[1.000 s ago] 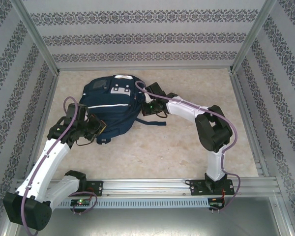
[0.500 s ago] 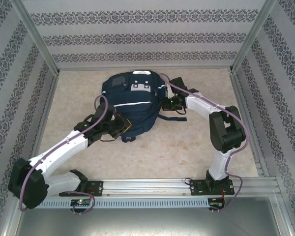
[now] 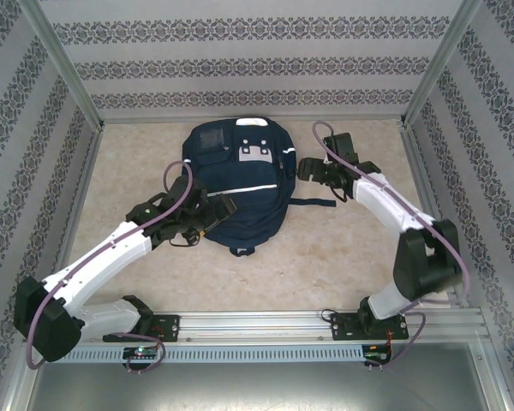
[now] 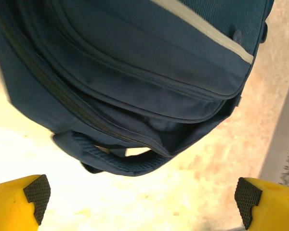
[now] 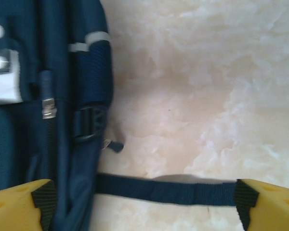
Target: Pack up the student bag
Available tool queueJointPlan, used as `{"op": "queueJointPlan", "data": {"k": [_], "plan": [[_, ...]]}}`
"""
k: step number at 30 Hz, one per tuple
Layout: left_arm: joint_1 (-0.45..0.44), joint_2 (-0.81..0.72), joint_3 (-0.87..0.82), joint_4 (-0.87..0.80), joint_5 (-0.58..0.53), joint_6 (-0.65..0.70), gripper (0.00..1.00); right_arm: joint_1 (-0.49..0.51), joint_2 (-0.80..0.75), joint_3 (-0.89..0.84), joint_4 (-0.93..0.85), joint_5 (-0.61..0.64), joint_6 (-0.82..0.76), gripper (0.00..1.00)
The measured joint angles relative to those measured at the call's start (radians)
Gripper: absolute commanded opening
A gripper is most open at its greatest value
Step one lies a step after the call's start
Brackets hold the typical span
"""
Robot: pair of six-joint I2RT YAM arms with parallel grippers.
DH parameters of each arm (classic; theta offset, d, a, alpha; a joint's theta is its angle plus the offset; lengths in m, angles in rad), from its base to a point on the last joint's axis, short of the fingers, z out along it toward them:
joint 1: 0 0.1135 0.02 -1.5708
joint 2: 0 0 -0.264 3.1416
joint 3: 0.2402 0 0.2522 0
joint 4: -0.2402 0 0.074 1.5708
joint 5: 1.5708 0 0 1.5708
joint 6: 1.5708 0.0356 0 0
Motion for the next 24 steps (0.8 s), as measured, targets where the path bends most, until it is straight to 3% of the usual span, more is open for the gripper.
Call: {"op": "queueJointPlan", "data": {"k": [4,8,14,18,24], "plan": [[0.066,-0.039,0.096,-0.113,-0.117,0.14,1.0,0.002,-0.181,-0.076,-0.001,0.024,0.013,0.98],[0.137,-0.079,0.132,-0.154,-0.317,0.309,1.0,0.002,-0.356,-0.161,-0.005,0.074,0.016,0.98],[0.292,-0.076,-0.005,-0.035,-0.583,0.596,1.0,-0.002,-0.558,-0.304,0.013,0.132,0.013,0.98],[0.39,0.025,-0.105,0.077,-0.668,0.709,0.99,-0.007,-0.6,-0.413,0.08,0.192,-0.025,0.98],[0.466,0.227,-0.138,0.28,-0.691,0.784,0.99,-0.007,-0.573,-0.629,0.31,0.293,-0.2,0.98]]}}
